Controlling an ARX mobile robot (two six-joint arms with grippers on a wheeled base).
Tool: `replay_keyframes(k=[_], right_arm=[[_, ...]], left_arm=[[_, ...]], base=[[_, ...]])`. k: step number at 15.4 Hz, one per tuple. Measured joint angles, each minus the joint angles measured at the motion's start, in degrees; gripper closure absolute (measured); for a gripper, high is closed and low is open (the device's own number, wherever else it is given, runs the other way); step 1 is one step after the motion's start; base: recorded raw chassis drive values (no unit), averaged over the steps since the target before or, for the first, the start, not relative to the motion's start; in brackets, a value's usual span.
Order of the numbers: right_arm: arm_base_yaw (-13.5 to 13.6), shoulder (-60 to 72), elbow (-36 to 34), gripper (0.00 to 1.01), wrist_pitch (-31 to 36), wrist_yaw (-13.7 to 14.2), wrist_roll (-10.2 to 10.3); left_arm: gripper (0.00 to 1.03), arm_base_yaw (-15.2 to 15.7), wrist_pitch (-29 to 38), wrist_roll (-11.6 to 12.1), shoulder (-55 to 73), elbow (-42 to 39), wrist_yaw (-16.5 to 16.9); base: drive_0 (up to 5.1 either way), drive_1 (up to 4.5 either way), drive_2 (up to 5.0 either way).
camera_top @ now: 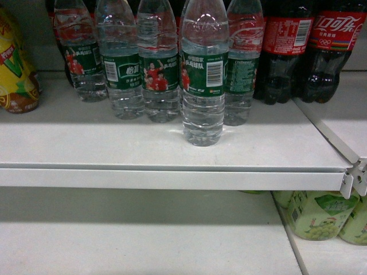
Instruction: Move water from second to third shelf
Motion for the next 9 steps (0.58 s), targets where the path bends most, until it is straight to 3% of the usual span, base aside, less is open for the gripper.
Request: replay_keyframes(k=[9], right_arm=[[0.0,0.0,0.0,0.03,0.0,0.0,0.0]], left_arm=[[0.05,0.0,0.0,0.0,0.0,0.0,0.0]], base=[[0.0,0.0,0.0]])
